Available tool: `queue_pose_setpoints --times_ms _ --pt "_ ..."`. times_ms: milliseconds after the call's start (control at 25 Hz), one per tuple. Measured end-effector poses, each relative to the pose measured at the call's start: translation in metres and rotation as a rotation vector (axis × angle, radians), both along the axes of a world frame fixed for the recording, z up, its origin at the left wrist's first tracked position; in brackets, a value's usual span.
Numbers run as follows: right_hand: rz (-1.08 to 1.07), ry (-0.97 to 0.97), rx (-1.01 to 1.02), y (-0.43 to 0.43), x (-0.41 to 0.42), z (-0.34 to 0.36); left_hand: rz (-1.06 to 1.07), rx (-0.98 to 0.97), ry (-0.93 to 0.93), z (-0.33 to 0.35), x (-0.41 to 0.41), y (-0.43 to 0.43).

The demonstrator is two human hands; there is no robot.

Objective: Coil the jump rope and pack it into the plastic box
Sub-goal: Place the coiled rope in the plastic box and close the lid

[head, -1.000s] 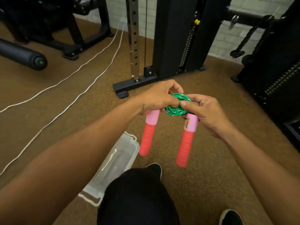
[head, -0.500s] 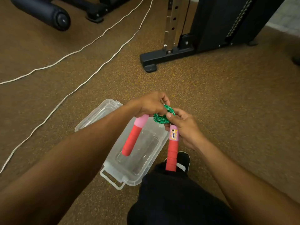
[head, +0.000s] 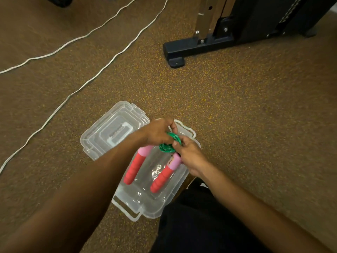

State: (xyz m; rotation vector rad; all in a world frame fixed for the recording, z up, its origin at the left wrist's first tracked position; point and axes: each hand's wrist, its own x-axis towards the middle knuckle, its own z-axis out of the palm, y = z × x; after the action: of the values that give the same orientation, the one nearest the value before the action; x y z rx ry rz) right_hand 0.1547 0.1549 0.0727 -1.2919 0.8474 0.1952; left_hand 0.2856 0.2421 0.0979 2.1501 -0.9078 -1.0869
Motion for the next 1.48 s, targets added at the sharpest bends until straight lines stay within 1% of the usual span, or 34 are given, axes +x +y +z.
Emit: queue_pose_setpoints --times_ms 80,160,240,360,440,640,760,840,960,1080,1160,1320,1480 --pt "0.155 0.136 -0.193 0.001 0.009 -0.006 -0.018 0.034 -0.054 -0.021 0.000 0.005" --pt "0.306 0.247 -0.380 0.000 0.024 -0.015 -0.078 0.086 -0.202 -0.035 0.000 0.004" --pt "0.475 0.375 -0.514 0.001 0.037 -0.026 -0.121 0.137 -0.329 -0.045 -0.006 0.004" --pt "0.721 0.482 -0.578 0.003 0.044 -0.040 -0.183 0.203 -0.415 -0.072 -0.024 0.015" --pt "0.875 0.532 -0.587 0.003 0.045 -0.048 -0.195 0.230 -0.409 -0.086 -0.032 0.021" --pt "0.940 0.553 -0.618 0.001 0.054 -0.057 -0.006 0.212 -0.434 -0.100 -0.030 0.026" --pt "0.956 0.523 -0.652 0.003 0.050 -0.050 -0.036 0.254 -0.493 -0.106 -0.044 0.031" --pt "0.962 0.492 -0.739 0.005 0.045 -0.041 -0.045 0.300 -0.541 -0.109 -0.049 0.032" --pt "0.970 0.422 -0.944 0.011 0.038 -0.026 0.007 0.294 -0.646 -0.108 -0.050 0.033" --pt "1.012 0.411 -1.006 0.014 0.038 -0.025 -0.019 0.333 -0.713 -0.103 -0.054 0.034" --pt "1.036 0.438 -1.018 0.015 0.042 -0.029 -0.029 0.356 -0.695 -0.105 -0.054 0.033" --pt "0.962 0.455 -1.136 0.012 0.052 -0.042 0.089 0.369 -0.570 -0.109 -0.041 0.021" --pt "0.987 0.439 -1.154 0.012 0.050 -0.048 -0.002 0.323 -0.550 -0.110 -0.046 0.020"
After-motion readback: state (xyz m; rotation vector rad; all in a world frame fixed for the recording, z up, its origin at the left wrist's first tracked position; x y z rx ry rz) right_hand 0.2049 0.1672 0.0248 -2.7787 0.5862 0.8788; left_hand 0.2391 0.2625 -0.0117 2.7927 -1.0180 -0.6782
